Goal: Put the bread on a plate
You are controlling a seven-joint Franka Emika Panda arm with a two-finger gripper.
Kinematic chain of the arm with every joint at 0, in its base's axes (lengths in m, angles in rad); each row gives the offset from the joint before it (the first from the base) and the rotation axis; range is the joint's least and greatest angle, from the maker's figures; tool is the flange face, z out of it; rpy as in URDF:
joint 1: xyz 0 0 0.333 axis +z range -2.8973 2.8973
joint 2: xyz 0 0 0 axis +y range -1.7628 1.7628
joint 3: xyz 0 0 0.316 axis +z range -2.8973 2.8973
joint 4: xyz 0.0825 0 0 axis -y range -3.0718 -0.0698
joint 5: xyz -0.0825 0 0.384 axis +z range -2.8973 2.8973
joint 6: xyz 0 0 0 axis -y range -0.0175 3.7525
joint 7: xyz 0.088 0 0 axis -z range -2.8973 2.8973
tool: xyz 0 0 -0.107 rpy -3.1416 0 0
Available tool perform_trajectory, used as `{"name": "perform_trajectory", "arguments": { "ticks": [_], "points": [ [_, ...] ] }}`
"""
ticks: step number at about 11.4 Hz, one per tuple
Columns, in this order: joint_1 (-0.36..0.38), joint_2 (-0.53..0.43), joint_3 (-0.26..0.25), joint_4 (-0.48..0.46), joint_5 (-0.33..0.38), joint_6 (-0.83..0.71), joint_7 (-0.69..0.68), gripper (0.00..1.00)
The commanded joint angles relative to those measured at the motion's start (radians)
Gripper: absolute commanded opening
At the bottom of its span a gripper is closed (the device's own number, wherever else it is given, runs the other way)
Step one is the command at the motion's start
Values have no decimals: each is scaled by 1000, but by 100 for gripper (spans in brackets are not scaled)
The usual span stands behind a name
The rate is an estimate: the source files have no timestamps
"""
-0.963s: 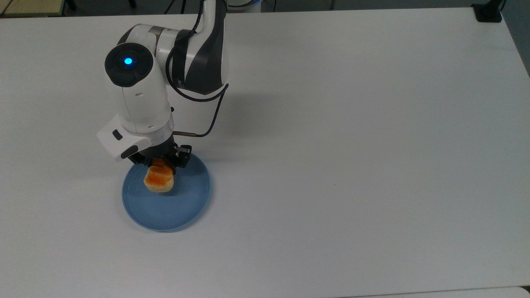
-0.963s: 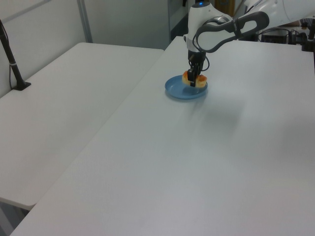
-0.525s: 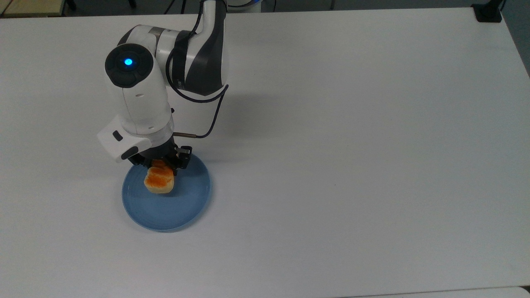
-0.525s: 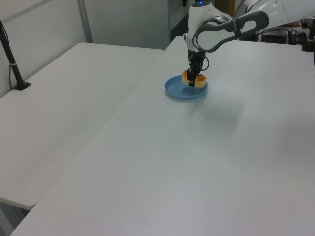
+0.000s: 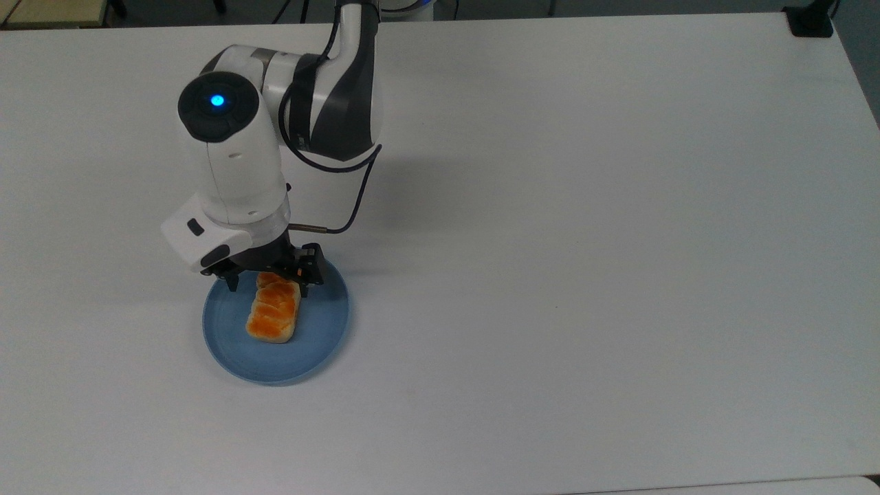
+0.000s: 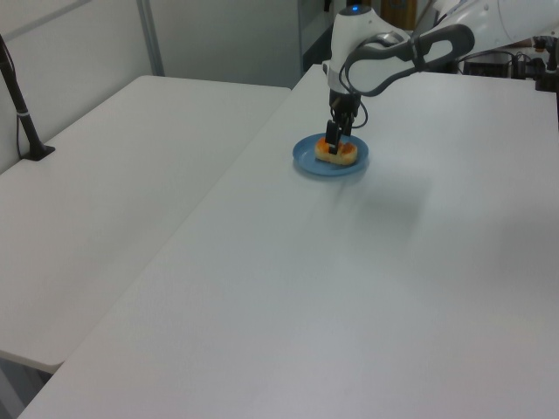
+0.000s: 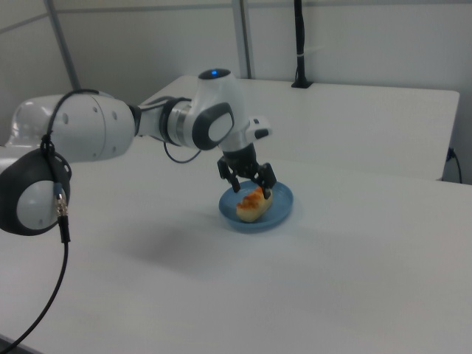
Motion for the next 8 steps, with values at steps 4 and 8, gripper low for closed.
{"name": "perform_trajectory", "arguments": {
  "ticks": [4, 8],
  "points": [
    [141, -462, -6, -190, -39, -410, 112, 100],
    [163, -627, -3, -218, -30, -546, 129, 100]
  ]
}}
